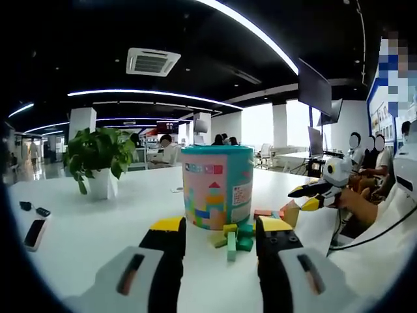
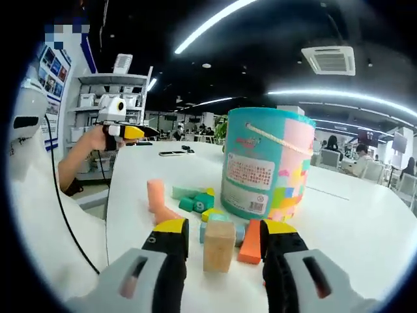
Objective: Arrange the toys in the designated storage area by placing each visible toy with the group until no toy remains scattered across the table.
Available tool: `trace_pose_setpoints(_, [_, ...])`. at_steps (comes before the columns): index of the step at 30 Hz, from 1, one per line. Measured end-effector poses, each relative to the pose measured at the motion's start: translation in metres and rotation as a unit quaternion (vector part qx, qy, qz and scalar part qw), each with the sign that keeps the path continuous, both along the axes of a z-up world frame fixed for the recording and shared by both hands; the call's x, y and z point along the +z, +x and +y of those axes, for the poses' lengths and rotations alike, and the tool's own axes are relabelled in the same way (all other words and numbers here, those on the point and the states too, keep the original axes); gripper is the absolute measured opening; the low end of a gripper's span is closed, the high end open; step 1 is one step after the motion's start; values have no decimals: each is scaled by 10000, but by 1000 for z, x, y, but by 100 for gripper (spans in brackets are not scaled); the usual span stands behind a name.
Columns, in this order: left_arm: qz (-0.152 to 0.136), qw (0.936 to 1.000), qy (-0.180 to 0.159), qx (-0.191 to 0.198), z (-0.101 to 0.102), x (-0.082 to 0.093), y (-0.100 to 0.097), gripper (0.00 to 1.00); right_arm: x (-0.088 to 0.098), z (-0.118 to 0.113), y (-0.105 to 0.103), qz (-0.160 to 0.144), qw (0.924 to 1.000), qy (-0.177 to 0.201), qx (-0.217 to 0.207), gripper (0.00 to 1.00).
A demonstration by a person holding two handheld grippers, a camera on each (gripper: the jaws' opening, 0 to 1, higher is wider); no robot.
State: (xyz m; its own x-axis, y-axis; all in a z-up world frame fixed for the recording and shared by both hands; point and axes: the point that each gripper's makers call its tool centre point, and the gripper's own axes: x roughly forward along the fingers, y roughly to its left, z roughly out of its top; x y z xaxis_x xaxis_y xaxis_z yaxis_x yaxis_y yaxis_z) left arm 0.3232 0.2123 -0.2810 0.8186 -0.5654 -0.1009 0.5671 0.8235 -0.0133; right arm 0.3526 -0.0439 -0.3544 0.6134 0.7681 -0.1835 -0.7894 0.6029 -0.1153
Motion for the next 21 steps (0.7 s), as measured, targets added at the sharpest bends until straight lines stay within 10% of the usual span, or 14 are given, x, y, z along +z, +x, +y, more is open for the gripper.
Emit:
trace_pose_setpoints(12, [13,10000,-3,8,2,-1,0,44,-18,4,5,306,9995,-19,-90,22])
trace_pose_setpoints(21, [33,10000,19,4,2,-3,1,44,6,13,0,201,9995,160,-191,20])
